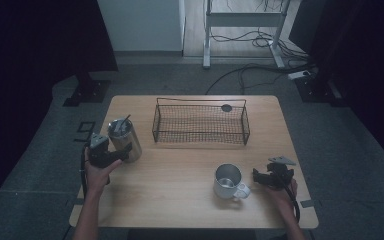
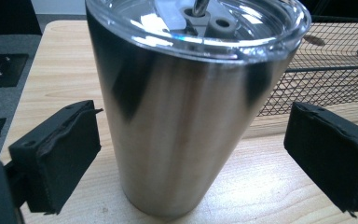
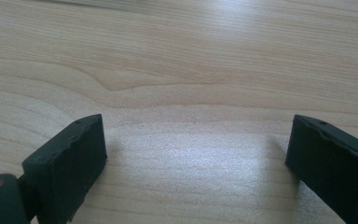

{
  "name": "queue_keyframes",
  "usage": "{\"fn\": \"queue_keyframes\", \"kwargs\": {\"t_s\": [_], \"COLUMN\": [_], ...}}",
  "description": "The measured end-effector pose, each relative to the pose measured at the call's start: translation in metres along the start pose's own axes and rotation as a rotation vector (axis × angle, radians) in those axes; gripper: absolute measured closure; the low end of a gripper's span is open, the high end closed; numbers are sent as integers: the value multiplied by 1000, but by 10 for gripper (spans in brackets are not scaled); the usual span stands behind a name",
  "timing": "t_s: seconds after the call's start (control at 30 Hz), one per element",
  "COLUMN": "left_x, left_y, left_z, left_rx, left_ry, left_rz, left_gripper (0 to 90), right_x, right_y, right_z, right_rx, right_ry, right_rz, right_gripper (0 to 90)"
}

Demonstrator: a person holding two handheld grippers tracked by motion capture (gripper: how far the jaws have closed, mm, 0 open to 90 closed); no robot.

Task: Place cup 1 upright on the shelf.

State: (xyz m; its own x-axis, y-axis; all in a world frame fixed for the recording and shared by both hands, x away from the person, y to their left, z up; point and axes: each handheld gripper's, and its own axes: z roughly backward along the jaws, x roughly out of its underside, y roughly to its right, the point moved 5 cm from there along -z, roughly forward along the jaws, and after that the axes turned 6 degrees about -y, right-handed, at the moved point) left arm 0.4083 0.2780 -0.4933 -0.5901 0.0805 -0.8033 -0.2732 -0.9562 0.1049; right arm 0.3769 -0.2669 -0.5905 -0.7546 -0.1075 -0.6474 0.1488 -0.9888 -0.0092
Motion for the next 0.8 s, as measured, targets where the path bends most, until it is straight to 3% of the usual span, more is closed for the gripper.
{"fn": "queue_keyframes", "kwargs": {"t_s": [0.8], "left_x": [-14], "left_y": [1], "left_z": [-15], "left_rx": [-35], "left_ry": [-14], "left_rz": [-36], "left_gripper": [13], "right_x": [0], "right_y": [0], "right_z": [0], "right_rx": [0], "right_ry": [0], "right_rz": [1], "right_gripper": [45]}}
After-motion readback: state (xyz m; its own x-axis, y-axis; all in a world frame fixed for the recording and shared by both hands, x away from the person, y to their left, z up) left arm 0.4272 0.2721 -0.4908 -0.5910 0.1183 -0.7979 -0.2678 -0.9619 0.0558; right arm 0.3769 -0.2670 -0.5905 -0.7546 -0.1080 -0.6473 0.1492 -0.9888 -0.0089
